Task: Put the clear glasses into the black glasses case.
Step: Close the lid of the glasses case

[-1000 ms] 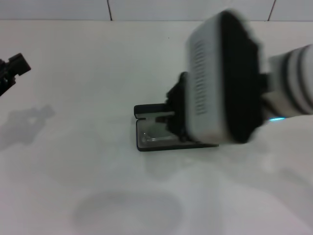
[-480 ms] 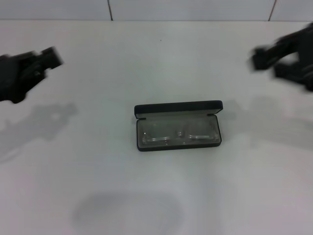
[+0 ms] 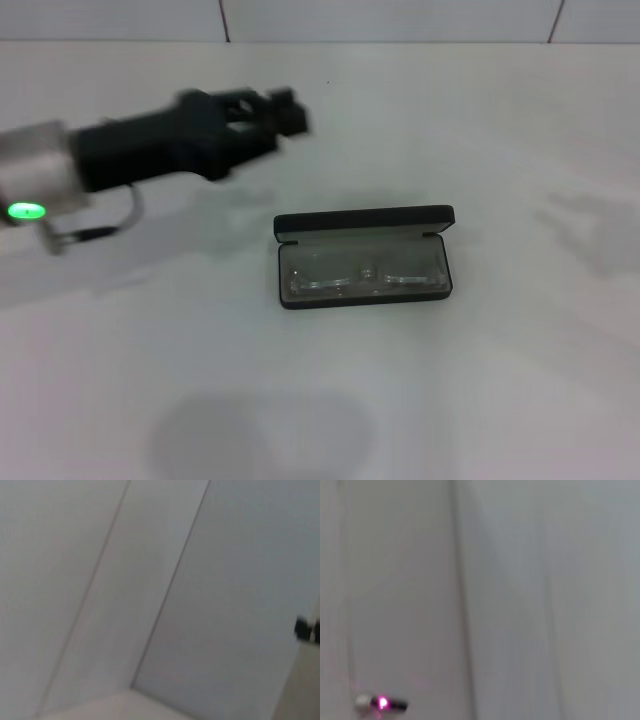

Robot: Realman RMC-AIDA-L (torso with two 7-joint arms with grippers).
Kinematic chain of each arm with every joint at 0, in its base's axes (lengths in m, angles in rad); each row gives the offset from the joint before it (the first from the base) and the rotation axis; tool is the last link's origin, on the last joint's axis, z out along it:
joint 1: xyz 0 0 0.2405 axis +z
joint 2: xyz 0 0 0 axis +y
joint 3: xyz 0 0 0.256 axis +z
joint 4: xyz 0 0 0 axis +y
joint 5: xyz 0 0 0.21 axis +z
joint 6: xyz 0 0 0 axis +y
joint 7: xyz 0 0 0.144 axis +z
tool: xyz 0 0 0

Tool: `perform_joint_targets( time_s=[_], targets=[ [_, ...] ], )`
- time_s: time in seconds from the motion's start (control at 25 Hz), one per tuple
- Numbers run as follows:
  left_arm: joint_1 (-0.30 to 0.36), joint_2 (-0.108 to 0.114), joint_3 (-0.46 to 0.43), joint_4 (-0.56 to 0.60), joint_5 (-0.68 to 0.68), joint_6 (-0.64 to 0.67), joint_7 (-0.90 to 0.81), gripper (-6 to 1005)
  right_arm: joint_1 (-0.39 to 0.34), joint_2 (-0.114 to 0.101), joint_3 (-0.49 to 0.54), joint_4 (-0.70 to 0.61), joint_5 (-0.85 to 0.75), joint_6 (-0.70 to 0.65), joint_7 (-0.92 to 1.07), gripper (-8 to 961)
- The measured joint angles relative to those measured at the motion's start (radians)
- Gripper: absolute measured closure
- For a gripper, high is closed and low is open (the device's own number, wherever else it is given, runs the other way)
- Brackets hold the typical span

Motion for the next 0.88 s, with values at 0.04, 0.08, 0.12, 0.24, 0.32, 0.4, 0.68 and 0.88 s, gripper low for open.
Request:
perform_joint_targets(
  time_s=[0.04,0.08,0.12,0.24,0.32,0.4,0.68,0.88],
  targets=[
    [-0.018,-0.017,0.000,0.000,0.033,-0.022,0.000,782,0.000,-0.002,0.054,0.047,0.001,-0.016,-0.021,777],
    [-0.041,-0.038,0.001,0.000,0.082,-0.055,-0.001,740,-0.001,-0.004,0.118,0.102,0.003,-0.036,-0.047,752],
    [-0.057,-0.052,0.001,0.000,0.110,-0.074,-0.001,697,0.000,-0.005,0.158,0.138,0.005,-0.052,-0.066,726],
    [-0.104,-0.084,0.008,-0.014,0.189,-0.143,-0.001,618,-0.001,-0.007,0.285,0.247,0.010,-0.099,-0.131,651],
    [-0.141,-0.085,0.031,-0.063,0.198,-0.180,0.005,628,-0.012,-0.016,0.338,0.308,0.009,-0.117,-0.152,652],
    [-0.166,-0.085,0.042,-0.100,0.198,-0.207,0.010,639,-0.024,-0.024,0.345,0.337,0.009,-0.119,-0.160,653],
    [-0.179,-0.089,0.081,-0.119,0.192,-0.274,0.018,673,-0.040,-0.029,0.339,0.401,0.007,-0.115,-0.194,657],
    [-0.179,-0.091,0.082,-0.142,0.193,-0.313,0.018,695,-0.033,-0.029,0.336,0.433,-0.007,-0.113,-0.218,660]
  ],
)
